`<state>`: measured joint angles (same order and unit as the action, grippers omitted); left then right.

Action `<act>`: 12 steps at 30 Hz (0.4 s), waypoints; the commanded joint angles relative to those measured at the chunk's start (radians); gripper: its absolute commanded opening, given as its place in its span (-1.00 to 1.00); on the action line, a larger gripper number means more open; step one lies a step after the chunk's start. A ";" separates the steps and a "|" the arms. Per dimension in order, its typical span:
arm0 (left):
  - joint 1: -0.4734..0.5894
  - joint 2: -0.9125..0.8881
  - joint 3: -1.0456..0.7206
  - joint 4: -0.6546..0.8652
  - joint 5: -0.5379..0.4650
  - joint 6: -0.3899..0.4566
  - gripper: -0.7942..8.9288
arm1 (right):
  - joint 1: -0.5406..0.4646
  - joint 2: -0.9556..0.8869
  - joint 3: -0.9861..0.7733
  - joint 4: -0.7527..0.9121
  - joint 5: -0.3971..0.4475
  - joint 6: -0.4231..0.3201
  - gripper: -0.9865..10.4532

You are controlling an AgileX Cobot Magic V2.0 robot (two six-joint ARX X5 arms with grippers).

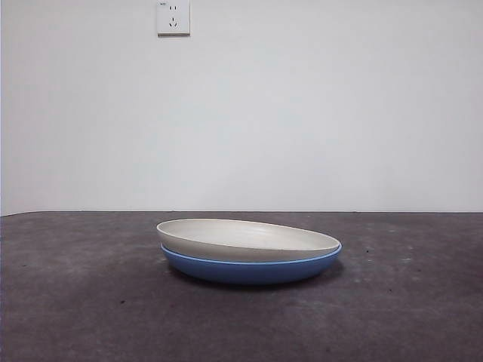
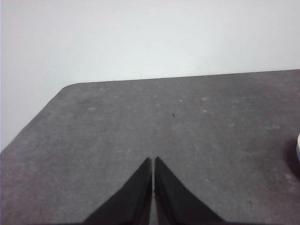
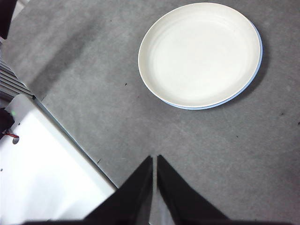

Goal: Pick up the white plate, put it on the blue plate, put it on desk

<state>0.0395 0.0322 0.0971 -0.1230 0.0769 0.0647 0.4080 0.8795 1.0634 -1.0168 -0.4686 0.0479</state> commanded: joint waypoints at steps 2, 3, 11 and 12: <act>0.003 -0.030 -0.041 0.011 -0.003 -0.005 -0.82 | 0.007 0.007 0.018 0.008 -0.002 -0.014 -0.81; 0.003 -0.029 -0.052 0.011 -0.003 -0.006 -0.82 | 0.007 0.007 0.018 0.008 -0.002 -0.014 -0.81; 0.002 -0.029 -0.086 -0.042 -0.003 -0.005 -0.82 | 0.007 0.007 0.018 0.008 -0.002 -0.014 -0.81; 0.002 -0.029 -0.086 -0.057 -0.003 -0.005 -0.82 | 0.007 0.007 0.018 0.008 -0.002 -0.014 -0.81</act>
<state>0.0395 0.0036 0.0326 -0.1780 0.0761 0.0612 0.4076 0.8795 1.0634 -1.0164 -0.4686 0.0479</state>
